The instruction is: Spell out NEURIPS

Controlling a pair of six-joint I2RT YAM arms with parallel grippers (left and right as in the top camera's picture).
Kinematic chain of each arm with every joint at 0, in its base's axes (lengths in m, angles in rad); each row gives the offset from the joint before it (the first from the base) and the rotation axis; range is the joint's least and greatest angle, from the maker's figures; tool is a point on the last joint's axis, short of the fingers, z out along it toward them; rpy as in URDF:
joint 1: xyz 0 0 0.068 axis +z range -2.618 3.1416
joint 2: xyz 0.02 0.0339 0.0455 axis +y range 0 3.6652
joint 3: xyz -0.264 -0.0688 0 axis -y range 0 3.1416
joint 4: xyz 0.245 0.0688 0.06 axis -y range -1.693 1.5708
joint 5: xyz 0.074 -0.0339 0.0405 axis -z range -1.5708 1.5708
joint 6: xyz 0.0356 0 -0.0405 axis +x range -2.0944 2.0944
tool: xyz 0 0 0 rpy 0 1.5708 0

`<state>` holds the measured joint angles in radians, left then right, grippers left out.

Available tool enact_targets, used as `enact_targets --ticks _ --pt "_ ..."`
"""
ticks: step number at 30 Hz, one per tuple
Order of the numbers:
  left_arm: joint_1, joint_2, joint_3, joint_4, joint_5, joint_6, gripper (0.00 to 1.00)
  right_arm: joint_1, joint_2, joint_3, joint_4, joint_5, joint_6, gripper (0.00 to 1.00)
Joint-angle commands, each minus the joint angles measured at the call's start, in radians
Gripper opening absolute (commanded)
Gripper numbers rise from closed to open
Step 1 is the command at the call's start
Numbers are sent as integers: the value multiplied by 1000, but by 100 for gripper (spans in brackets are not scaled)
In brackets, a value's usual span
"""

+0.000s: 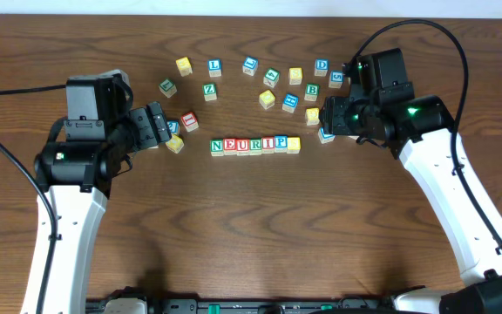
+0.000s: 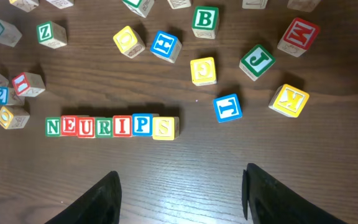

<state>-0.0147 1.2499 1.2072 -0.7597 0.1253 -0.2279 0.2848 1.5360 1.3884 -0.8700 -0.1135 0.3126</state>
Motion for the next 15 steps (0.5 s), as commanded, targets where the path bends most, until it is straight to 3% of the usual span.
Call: enact_targets --ticks 1,3,15 --pt "5 0 22 -3 -5 10 91 -5 -8 10 3 10 -7 60" --pt "5 0 22 -3 -5 10 95 -5 -8 10 3 10 -7 61" --pt "5 0 22 -3 -5 10 96 -5 -8 10 14 10 -7 69"
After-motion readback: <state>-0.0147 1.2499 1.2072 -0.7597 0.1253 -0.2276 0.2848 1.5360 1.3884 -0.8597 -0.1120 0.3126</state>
